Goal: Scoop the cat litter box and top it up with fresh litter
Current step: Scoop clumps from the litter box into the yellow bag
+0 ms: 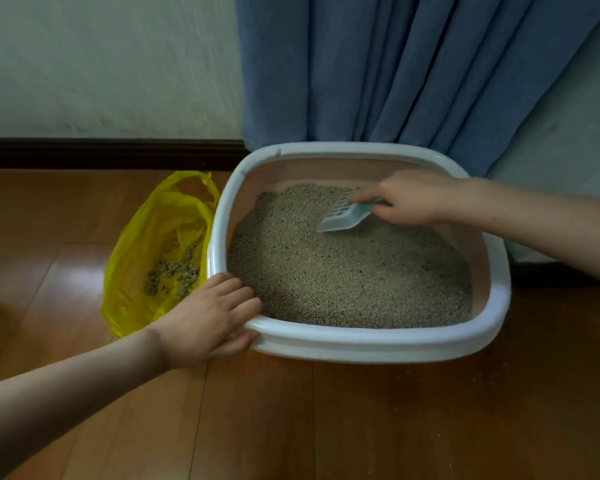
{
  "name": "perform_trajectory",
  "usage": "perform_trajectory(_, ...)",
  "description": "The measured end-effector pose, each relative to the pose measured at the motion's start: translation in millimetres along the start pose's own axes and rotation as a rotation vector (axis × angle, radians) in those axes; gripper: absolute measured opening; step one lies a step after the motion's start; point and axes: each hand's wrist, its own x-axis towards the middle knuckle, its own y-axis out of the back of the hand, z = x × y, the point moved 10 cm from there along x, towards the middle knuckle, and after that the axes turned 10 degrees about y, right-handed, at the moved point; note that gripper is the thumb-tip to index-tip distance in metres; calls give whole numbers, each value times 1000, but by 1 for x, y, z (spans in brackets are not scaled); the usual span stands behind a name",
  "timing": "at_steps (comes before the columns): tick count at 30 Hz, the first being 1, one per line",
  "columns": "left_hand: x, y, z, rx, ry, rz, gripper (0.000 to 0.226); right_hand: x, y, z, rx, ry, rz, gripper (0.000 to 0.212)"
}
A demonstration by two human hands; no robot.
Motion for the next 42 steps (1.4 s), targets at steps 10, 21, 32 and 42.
perform_trajectory(10,-1,5,2,-6,-2,2,26,66,-27,-49,-169,265,-47,44)
perform_trajectory(21,-1,3,0,-37,-16,63,28,-5,-11,74,-144,-1,-176,43)
perform_trajectory(32,0,0,-3,-26,2,46,35,2,-11,41,30,21,-141,43)
perform_trajectory(42,0,-1,-4,-20,-6,70,37,-37,-23,85,-45,-392,-320,30)
